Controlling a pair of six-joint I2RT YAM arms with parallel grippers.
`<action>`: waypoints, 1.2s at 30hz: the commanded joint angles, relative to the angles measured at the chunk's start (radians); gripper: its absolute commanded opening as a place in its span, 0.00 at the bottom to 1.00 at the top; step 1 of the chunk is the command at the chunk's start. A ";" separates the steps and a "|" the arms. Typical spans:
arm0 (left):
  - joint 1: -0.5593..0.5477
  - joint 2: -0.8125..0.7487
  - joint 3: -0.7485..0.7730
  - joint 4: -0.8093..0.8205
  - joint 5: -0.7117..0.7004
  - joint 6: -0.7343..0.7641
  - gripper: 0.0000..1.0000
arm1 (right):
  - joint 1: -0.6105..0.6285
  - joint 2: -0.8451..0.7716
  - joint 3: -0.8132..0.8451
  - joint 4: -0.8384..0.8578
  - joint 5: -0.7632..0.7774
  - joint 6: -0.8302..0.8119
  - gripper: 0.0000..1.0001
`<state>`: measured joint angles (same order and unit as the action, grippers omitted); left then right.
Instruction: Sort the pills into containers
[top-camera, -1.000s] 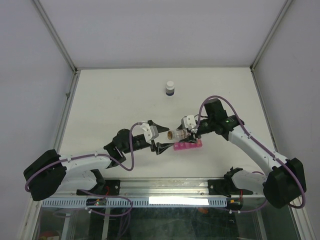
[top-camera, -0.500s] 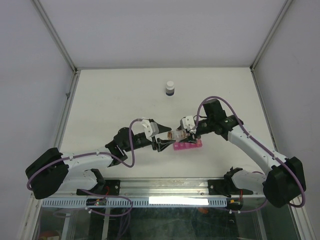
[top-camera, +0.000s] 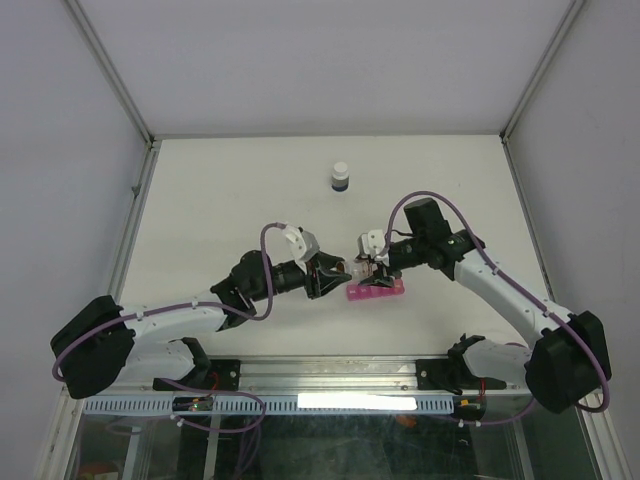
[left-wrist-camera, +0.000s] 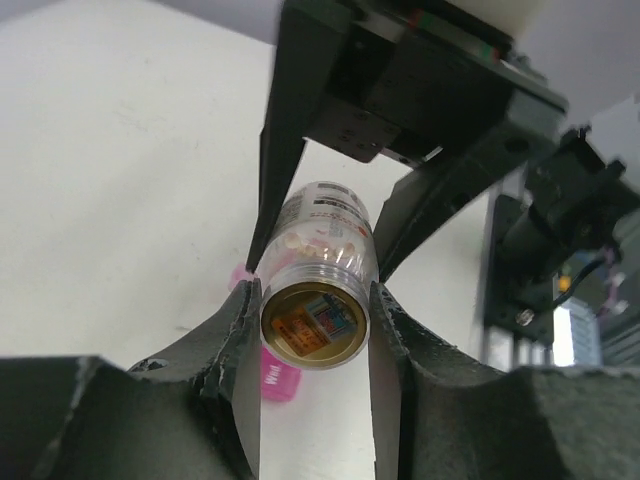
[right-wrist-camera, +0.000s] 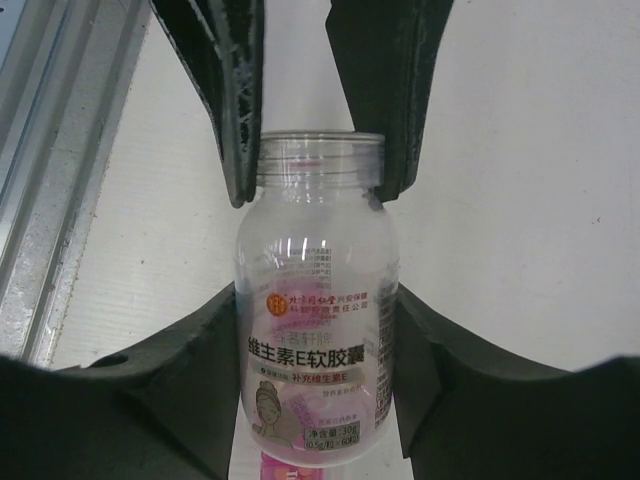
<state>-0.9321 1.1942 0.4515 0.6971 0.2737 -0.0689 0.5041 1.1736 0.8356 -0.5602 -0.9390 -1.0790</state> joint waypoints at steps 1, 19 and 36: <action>0.013 -0.032 0.058 -0.090 -0.207 -0.392 0.00 | 0.007 -0.003 0.016 0.087 0.041 0.050 0.00; 0.016 -0.093 -0.174 0.313 -0.395 -0.469 0.99 | 0.007 0.028 0.032 0.115 0.090 0.126 0.00; 0.049 -0.008 -0.146 0.301 0.084 0.387 0.97 | 0.006 0.044 0.032 0.030 0.013 0.015 0.00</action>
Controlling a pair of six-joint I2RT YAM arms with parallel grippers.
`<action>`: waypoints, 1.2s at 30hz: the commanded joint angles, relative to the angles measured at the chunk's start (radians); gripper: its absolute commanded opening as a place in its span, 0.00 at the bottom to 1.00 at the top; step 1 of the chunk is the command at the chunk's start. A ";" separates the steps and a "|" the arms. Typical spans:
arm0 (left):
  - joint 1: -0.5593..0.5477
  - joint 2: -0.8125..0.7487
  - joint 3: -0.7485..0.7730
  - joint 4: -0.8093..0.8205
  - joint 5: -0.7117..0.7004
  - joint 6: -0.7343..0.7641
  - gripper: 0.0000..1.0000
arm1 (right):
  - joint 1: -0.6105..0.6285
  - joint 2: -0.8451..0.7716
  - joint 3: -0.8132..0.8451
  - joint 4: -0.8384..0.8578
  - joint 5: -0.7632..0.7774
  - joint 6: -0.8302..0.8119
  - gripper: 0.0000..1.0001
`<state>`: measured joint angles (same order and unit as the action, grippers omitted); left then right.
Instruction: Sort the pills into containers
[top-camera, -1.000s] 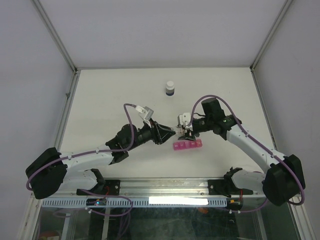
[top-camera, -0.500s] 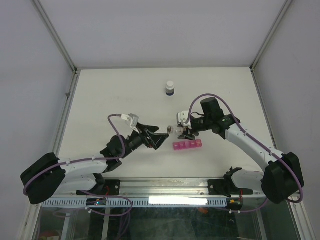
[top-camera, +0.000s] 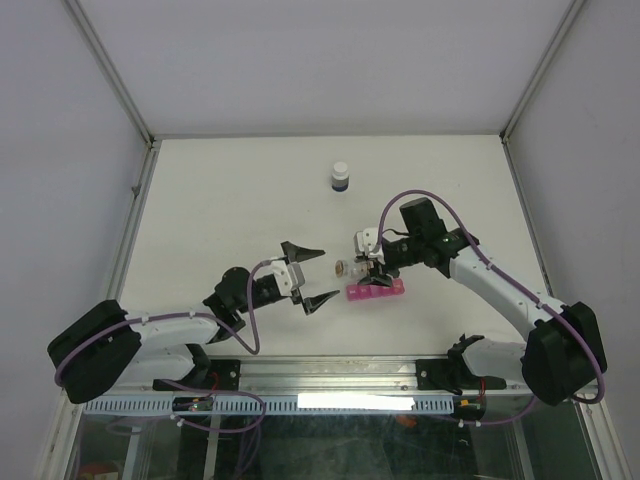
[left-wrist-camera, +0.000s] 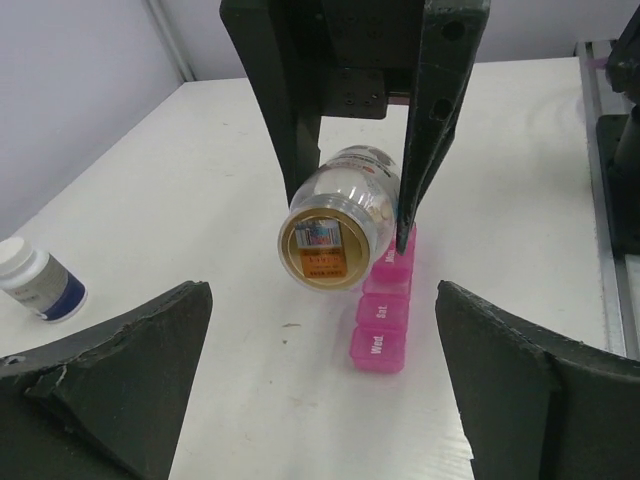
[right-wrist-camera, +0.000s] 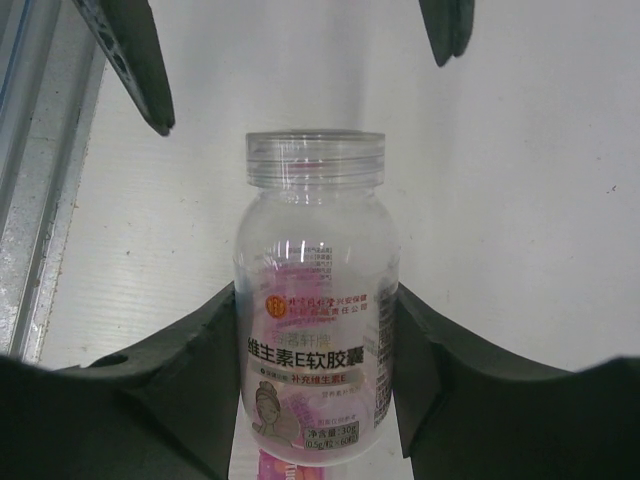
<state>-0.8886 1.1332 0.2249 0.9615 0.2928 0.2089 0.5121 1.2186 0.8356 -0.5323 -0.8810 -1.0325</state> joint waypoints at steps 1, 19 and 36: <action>0.006 0.067 0.093 0.037 0.052 0.098 0.96 | -0.003 0.001 0.033 0.002 -0.046 -0.033 0.00; 0.014 0.171 0.163 0.053 0.080 -0.016 0.48 | 0.000 0.009 0.037 -0.012 -0.046 -0.046 0.00; -0.005 0.135 0.241 -0.121 -0.243 -0.651 0.00 | 0.001 0.022 0.043 -0.009 -0.035 -0.026 0.00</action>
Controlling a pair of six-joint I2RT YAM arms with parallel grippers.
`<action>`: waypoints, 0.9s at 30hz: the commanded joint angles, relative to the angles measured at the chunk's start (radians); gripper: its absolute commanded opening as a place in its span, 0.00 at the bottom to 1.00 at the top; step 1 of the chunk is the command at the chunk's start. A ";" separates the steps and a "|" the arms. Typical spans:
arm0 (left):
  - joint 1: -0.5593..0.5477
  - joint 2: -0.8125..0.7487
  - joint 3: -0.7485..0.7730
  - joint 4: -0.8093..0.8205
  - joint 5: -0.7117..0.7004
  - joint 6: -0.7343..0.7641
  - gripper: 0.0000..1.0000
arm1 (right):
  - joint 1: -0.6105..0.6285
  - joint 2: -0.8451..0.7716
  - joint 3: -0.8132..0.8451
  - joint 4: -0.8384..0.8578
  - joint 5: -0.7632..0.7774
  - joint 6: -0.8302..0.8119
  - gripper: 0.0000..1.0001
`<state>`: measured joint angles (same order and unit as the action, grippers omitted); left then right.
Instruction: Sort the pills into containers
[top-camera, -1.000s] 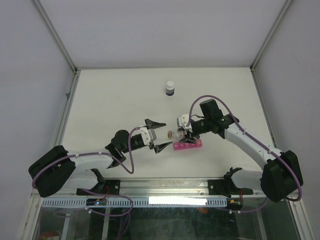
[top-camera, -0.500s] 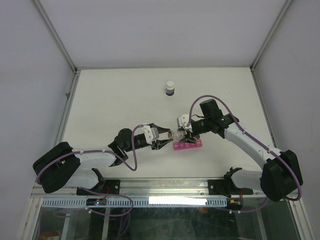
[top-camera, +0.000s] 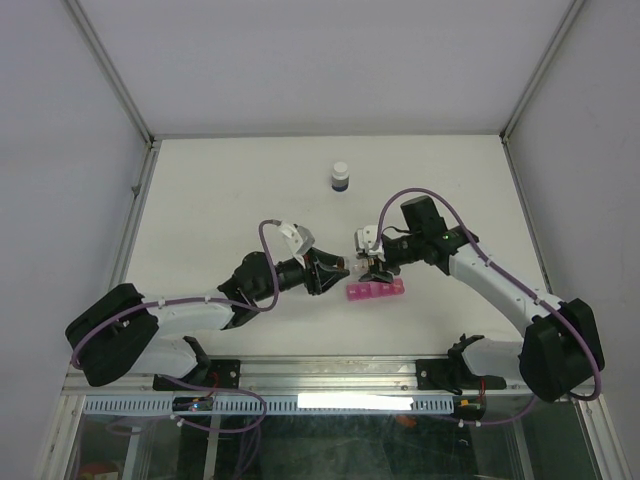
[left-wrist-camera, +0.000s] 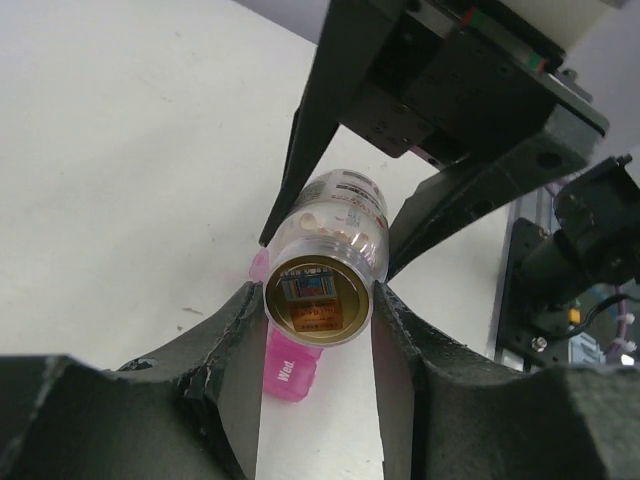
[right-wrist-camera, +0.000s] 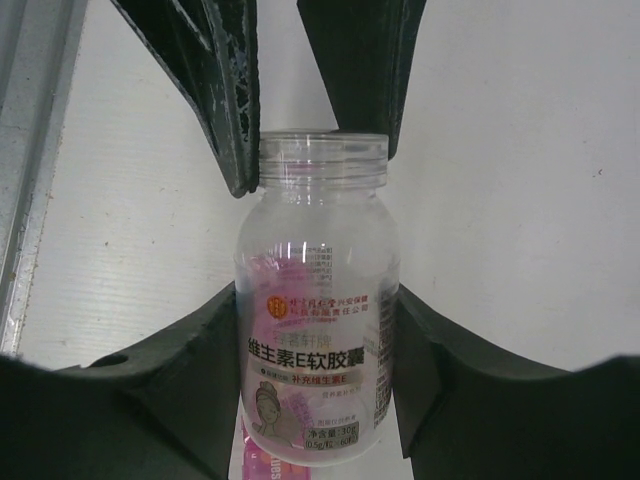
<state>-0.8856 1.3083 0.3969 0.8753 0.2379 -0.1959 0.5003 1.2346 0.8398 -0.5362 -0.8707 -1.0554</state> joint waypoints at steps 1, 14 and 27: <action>-0.011 -0.048 0.076 -0.060 -0.212 -0.270 0.00 | 0.011 0.007 0.039 -0.005 -0.046 -0.003 0.00; -0.015 -0.129 -0.003 0.028 -0.164 -0.186 0.69 | 0.009 0.005 0.042 -0.008 -0.052 0.006 0.00; 0.052 -0.289 -0.078 -0.025 0.046 0.177 0.99 | 0.008 0.003 0.044 -0.029 -0.075 -0.018 0.00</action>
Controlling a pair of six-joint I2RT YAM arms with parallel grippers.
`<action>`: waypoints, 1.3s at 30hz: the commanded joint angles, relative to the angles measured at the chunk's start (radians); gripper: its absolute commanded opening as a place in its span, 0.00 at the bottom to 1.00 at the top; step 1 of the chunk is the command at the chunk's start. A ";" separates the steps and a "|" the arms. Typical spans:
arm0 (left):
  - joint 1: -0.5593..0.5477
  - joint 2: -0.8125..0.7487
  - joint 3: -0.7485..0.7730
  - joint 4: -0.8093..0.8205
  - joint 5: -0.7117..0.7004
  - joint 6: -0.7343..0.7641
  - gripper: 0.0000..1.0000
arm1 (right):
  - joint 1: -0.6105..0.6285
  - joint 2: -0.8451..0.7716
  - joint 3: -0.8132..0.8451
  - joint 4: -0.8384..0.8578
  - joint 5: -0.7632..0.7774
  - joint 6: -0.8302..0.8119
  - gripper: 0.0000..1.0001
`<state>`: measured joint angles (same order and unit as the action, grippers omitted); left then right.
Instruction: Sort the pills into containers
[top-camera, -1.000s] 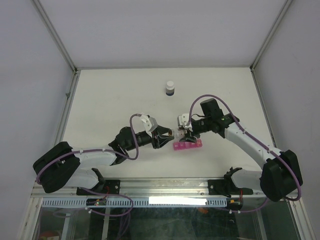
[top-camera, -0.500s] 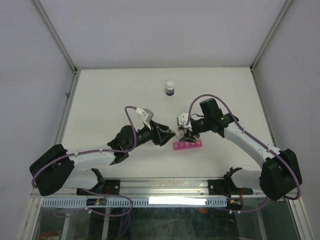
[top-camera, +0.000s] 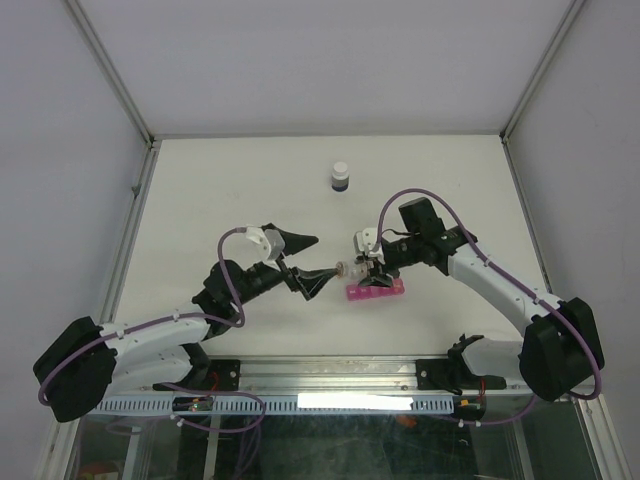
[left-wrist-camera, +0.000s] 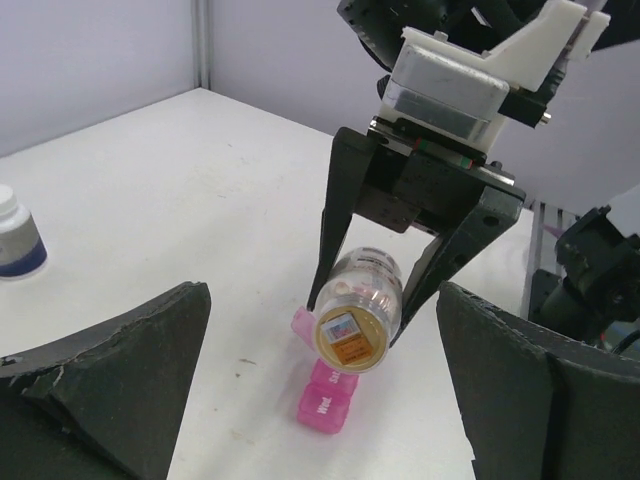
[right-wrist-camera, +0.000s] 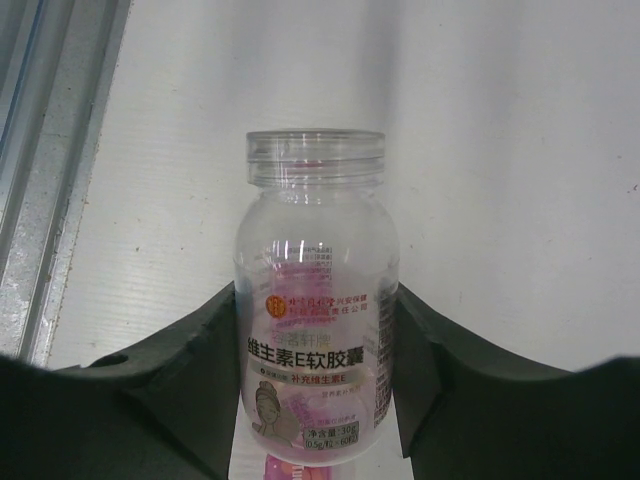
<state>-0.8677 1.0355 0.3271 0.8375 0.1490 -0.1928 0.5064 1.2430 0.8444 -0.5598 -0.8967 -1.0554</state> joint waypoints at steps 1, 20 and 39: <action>0.042 -0.013 -0.011 0.017 0.160 0.200 0.99 | 0.001 -0.004 0.039 -0.010 -0.050 -0.021 0.00; 0.056 0.231 0.059 0.162 0.376 0.216 0.75 | 0.001 -0.003 0.040 -0.022 -0.064 -0.038 0.00; 0.056 0.304 0.120 0.162 0.328 0.021 0.14 | 0.001 -0.004 0.040 -0.024 -0.063 -0.038 0.00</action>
<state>-0.8227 1.3422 0.3996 0.9360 0.5022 -0.0734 0.5007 1.2430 0.8452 -0.5945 -0.9157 -1.0798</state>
